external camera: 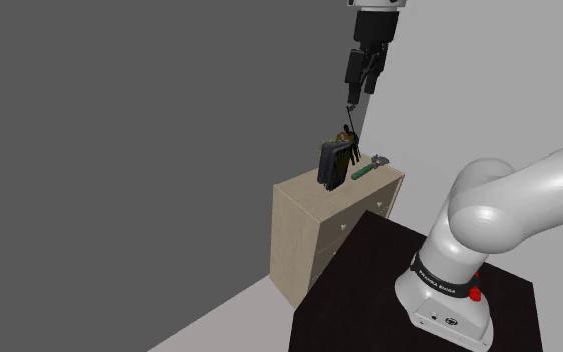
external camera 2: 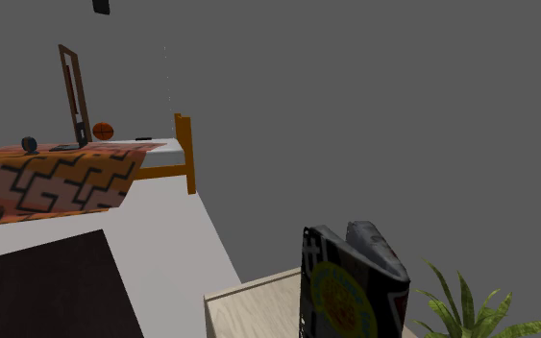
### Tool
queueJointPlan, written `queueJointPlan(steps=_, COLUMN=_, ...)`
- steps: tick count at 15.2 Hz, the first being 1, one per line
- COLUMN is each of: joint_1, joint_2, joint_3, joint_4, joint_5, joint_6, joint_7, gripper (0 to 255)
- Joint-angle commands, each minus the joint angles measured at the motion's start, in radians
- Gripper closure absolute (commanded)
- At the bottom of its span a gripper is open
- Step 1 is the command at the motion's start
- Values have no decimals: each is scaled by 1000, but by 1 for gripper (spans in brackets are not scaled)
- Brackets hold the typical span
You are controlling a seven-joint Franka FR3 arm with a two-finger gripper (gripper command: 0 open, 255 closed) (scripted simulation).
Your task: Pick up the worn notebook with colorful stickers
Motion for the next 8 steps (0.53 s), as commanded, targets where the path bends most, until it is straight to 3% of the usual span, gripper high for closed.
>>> queueJointPlan(steps=1, joint_1=0, joint_2=0, joint_3=0, joint_4=0, joint_5=0, joint_6=0, joint_7=0, gripper=0)
queueJointPlan(steps=8, joint_1=-26, joint_2=87, joint_3=-125, joint_4=-87, joint_5=-74, joint_6=182, joint_7=-138, gripper=0)
